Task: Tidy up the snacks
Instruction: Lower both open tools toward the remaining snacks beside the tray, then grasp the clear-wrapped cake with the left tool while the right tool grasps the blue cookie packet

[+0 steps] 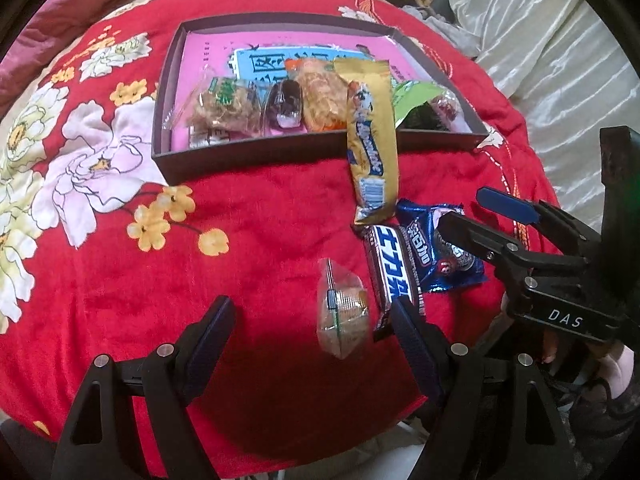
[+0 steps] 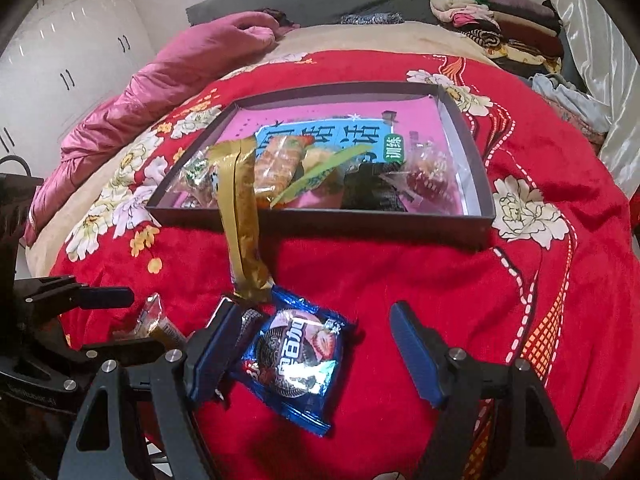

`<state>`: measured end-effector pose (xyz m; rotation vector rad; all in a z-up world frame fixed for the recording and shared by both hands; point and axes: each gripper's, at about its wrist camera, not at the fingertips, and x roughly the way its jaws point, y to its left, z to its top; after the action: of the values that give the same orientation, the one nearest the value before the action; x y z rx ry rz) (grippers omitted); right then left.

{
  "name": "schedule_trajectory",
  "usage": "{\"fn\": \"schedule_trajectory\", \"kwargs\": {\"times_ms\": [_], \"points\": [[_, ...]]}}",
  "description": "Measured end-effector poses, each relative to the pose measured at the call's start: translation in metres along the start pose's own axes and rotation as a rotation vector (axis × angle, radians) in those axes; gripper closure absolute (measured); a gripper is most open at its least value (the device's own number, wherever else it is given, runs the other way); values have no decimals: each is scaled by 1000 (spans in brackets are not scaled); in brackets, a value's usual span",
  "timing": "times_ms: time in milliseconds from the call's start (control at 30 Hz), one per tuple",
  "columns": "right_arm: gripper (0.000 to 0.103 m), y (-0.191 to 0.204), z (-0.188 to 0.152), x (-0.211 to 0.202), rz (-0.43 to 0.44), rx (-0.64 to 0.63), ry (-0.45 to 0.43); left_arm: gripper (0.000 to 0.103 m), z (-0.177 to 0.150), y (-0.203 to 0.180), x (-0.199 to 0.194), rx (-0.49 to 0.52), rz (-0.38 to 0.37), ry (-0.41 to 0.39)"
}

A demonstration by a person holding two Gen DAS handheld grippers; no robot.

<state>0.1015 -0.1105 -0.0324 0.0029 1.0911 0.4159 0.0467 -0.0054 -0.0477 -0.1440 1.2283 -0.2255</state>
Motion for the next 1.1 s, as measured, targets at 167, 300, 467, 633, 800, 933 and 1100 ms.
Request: {"fn": "schedule_trajectory", "kwargs": {"times_ms": [167,300,467,633,800,933,1100], "points": [[27,3,-4,10,-19,-7,42,23,-1,-2,6,-3,0,7],[27,10,-7,17,-36,-38,63,23,-1,-3,10,-6,-1,8],[30,16,-10,24,-59,-71,82,24,-1,-2,13,-10,-7,7],[44,18,-12,29,-55,-85,96,38,-1,-4,18,-6,-11,12],[49,18,-12,27,-41,-88,90,57,-1,-11,24,7,-21,23],[52,14,-9,21,-30,-74,70,71,-2,-14,28,14,-47,31],[52,3,-6,11,-18,-23,36,78,-1,-16,31,11,-78,29]]}}
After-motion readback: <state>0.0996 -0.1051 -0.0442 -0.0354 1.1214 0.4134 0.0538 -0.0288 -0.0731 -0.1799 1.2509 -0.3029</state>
